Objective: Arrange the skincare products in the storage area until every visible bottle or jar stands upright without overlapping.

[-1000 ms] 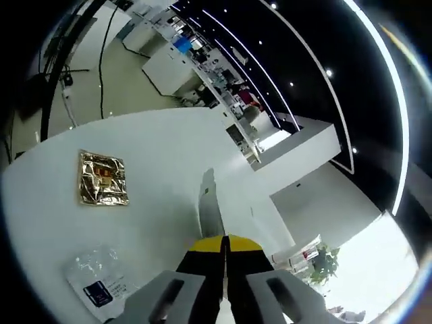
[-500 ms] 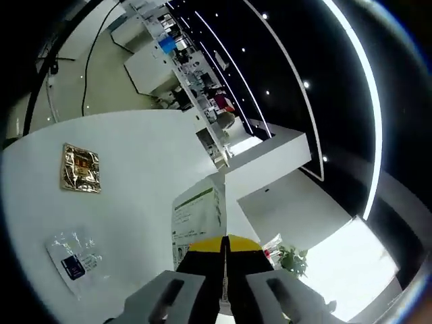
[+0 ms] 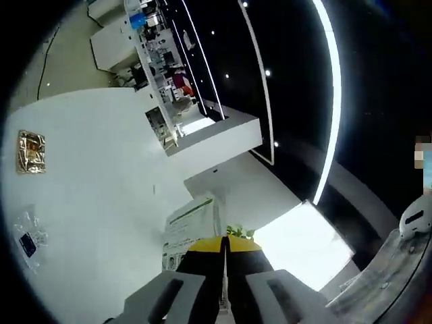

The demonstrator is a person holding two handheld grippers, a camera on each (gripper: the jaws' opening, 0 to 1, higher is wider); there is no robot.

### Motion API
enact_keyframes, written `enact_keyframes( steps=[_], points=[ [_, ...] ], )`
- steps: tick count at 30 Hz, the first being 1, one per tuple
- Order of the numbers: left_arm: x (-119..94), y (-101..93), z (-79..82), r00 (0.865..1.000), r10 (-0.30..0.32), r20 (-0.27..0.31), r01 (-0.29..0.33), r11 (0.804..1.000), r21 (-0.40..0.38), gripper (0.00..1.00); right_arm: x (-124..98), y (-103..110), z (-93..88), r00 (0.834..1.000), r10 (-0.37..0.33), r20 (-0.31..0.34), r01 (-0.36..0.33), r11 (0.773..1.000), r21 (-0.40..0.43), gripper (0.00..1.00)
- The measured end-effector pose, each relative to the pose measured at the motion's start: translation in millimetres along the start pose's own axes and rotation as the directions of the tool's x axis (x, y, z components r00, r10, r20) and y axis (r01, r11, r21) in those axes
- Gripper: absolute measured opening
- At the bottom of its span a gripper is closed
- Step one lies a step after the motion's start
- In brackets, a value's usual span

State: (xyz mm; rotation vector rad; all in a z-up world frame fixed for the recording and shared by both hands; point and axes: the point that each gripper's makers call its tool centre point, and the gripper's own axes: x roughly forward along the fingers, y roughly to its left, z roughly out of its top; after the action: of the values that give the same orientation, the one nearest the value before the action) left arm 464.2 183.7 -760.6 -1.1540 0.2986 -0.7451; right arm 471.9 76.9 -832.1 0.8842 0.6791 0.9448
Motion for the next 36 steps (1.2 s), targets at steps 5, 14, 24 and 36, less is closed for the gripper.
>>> enact_keyframes(
  steps=[5, 14, 24, 36],
  points=[
    [-4, -38.7, 1.6, 0.988, -0.149, -0.05, 0.149, 0.989, -0.002, 0.0, 13, 16, -8.8, 0.998, 0.061, 0.017, -0.062, 0.995, 0.078, 0.74],
    [-2, -75.8, -23.3, 0.938, -0.314, -0.148, 0.296, 0.946, -0.134, 0.0, 18, 63, -21.6, 0.968, 0.245, 0.05, -0.25, 0.958, 0.143, 0.78],
    [-5, -65.6, -26.1, 0.943, -0.324, -0.079, 0.292, 0.916, -0.276, 0.0, -7, 88, -26.0, 0.936, 0.345, 0.067, -0.351, 0.925, 0.147, 0.2],
    [4, -46.0, -52.4, 0.963, -0.217, -0.16, 0.17, 0.949, -0.267, 0.0, -52, 94, -16.4, 0.923, 0.372, 0.098, -0.384, 0.91, 0.16, 0.0]
  ],
)
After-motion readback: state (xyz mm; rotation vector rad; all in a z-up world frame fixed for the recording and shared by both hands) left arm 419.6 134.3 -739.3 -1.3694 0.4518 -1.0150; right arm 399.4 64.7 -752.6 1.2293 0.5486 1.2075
